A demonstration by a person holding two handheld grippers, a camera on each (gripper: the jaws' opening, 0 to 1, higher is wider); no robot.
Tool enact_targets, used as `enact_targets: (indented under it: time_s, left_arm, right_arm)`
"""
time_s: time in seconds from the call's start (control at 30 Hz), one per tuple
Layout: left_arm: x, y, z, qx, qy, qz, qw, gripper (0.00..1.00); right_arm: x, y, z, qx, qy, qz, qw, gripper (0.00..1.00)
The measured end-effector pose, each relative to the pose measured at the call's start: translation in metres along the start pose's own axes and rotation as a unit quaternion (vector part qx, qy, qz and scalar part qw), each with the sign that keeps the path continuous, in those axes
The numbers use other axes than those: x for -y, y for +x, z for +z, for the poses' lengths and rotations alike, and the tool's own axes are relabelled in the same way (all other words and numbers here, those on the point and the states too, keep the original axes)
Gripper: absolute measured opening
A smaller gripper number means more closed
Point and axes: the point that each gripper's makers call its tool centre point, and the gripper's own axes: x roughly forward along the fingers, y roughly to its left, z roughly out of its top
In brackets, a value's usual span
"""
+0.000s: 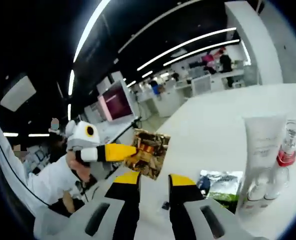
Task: Arrange the skincare products in the storage area until every visible bottle or jar stands upright without overlapping.
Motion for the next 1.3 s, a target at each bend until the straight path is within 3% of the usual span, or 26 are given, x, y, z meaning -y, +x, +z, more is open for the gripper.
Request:
enact_targets:
  time_s: [0.1,0.23,0.27,0.37,0.57,0.7,0.83,1.3]
  left_arm:
    - [0.017,0.002,0.001,0.004,-0.013,-0.028,0.9995,0.0]
    - [0.026,0.003,0.003,0.009,-0.024,-0.043,0.9988,0.0]
    - [0.027,0.004,0.003,0.01,-0.026,-0.045,0.9986,0.0]
    - [0.031,0.006,0.003,0.011,-0.029,-0.05,0.9983,0.0]
    - [0.03,0.005,0.006,0.014,-0.028,-0.046,0.9985,0.0]
    - [0.02,0.004,-0.001,-0.003,0.002,-0.025,0.9997,0.0]
    - [0.021,0.004,-0.001,-0.002,0.002,-0.029,0.9996,0.0]
    - [0.015,0.005,0.02,0.024,-0.004,-0.046,0.9986,0.03]
  right_arm:
    - [-0.002,-0.008,0.001,0.025,0.057,0.006,0.998,0.18]
    - [-0.006,-0.017,0.022,0.089,0.119,0.029,0.9885,0.14]
    - [-0.008,-0.017,0.023,0.093,0.118,0.034,0.9881,0.11]
    - [-0.008,-0.016,0.023,0.093,0.097,0.025,0.9906,0.07]
    - [-0.013,-0.017,0.026,0.097,0.121,0.038,0.9872,0.0]
    - [-0.017,-0.019,0.027,0.094,0.13,0.047,0.9859,0.0]
    - [-0.019,-0.019,0.026,0.092,0.134,0.05,0.9854,0.0]
    - [-0.028,-0.022,0.023,0.074,0.136,0.062,0.986,0.0]
